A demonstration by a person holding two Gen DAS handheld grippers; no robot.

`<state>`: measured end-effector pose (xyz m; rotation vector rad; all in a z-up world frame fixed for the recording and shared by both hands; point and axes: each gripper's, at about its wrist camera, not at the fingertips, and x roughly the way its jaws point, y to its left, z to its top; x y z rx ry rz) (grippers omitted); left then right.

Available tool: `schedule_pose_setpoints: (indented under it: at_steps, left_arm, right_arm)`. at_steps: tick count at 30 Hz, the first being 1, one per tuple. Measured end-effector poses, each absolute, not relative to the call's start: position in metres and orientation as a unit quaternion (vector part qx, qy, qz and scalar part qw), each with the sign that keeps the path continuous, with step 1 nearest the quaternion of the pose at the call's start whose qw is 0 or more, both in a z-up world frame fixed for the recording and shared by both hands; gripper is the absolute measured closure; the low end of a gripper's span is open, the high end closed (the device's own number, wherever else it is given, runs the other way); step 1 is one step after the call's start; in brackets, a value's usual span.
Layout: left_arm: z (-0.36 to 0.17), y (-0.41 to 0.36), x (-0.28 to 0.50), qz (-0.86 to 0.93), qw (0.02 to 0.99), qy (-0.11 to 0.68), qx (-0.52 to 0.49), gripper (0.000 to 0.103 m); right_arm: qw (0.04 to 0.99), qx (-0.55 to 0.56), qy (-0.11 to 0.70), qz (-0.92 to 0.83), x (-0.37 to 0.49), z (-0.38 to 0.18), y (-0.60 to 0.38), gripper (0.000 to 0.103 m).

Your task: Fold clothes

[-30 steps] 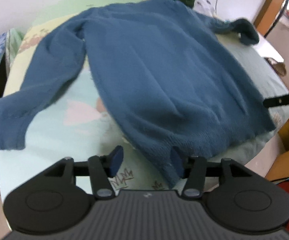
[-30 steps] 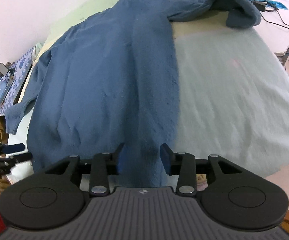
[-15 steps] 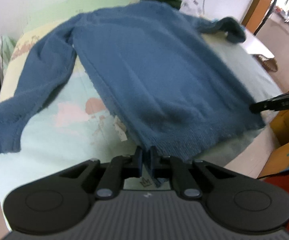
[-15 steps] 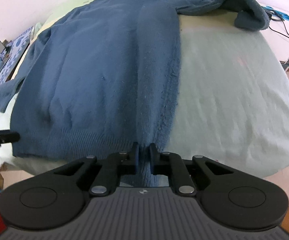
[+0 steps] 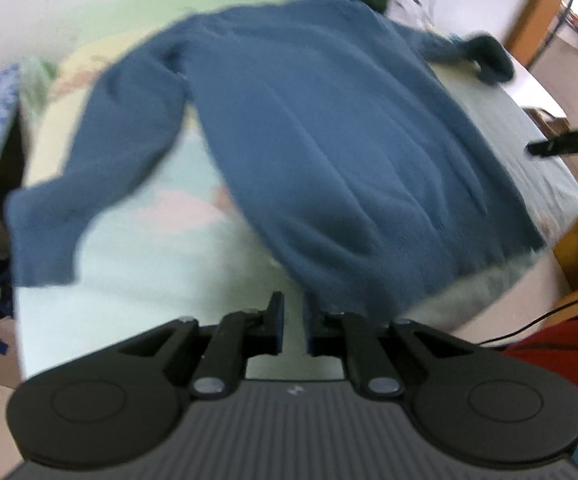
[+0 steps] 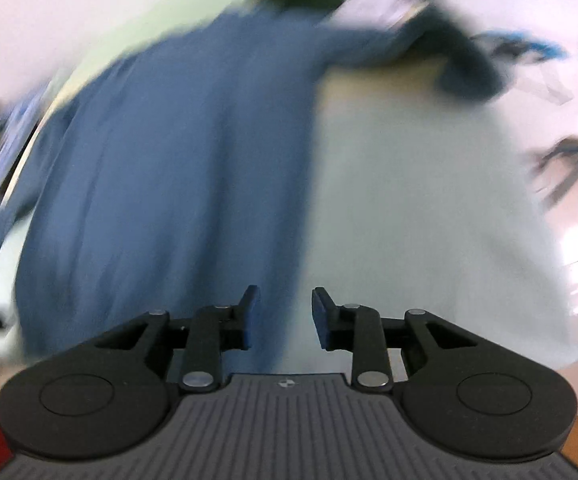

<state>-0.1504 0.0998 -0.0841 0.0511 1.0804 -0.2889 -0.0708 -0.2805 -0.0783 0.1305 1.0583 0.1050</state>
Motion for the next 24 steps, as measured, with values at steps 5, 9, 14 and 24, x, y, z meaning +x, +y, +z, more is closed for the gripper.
schedule_pose_setpoints:
  at_steps: [5, 9, 14, 24]
  left_arm:
    - [-0.059, 0.103, -0.122, -0.073, 0.877, 0.474, 0.017, 0.091]
    - [-0.061, 0.068, -0.088, -0.049, 0.886, 0.461, 0.010, 0.048]
    - [-0.085, 0.021, -0.051, -0.036, 0.883, 0.469, -0.008, 0.047]
    - [-0.127, -0.015, -0.021, 0.012, 0.852, 0.523, -0.029, 0.038]
  right_arm:
    - [0.901, -0.020, 0.428, -0.069, -0.011, -0.065, -0.328, 0.057]
    - [0.911, -0.086, 0.387, -0.116, 0.044, -0.078, -0.359, 0.044]
    - [0.893, -0.112, 0.421, -0.115, 0.093, -0.109, -0.385, 0.042]
    - [0.916, -0.067, 0.380, -0.112, 0.123, -0.102, -0.426, 0.085]
